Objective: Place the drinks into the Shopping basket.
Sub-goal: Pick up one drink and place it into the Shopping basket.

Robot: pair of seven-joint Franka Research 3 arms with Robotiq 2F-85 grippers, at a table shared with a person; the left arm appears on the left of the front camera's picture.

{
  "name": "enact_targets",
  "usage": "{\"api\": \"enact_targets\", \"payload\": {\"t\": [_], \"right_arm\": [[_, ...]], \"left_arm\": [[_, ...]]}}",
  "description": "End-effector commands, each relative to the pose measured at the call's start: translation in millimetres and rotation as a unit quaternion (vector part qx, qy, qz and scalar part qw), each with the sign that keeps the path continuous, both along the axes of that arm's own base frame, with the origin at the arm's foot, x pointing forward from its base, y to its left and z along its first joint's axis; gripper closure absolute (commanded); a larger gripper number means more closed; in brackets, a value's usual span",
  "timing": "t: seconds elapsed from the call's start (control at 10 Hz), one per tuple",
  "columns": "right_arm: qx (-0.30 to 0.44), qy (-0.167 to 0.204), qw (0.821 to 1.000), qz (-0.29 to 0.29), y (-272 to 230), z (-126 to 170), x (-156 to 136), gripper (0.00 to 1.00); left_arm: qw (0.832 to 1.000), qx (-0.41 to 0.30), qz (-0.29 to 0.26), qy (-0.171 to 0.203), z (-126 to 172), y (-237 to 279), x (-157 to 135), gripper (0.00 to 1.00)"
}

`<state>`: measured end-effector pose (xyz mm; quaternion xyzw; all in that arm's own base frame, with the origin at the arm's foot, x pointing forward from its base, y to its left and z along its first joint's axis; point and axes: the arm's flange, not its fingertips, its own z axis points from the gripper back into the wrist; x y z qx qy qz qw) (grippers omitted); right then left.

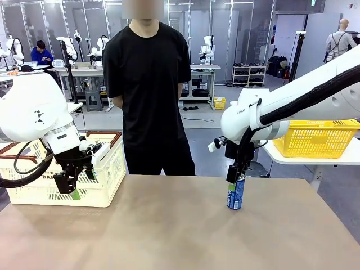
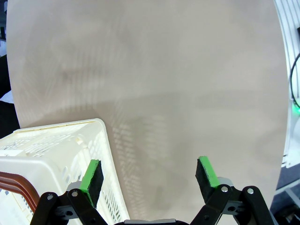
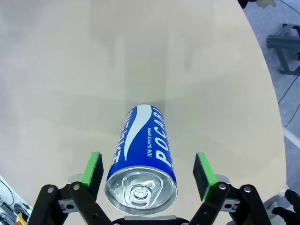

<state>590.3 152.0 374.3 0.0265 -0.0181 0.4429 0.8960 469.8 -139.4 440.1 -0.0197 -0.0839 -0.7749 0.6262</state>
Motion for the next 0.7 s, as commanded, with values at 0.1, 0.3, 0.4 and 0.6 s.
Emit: {"api": "enact_targets", "payload": {"t": [0.1,0.3,0.4,0.6], "right_arm": [[0.007,0.007,1.000,0.006,-3.4,-0.5,4.3,0.39],[0.002,0.003,1.000,0.007,-3.6,-1.4,4.5,0.58],[-0.001,0.003,1.000,0.009,-2.8,-1.9,4.6,0.44],[-0.005,0.000,1.000,0.012,-2.0,-1.7,3.9,0.63]], "left_arm": [[1.000,0.007,-0.001,0.004,0.7,1.2,-1.9,0.00],[1.000,0.007,-0.001,0.004,0.7,1.2,-1.9,0.00],[1.000,0.007,-0.001,0.004,0.7,1.2,-1.9,0.00],[1.000,0.007,-0.001,0.004,0.7,1.2,-1.9,0.00]]}}
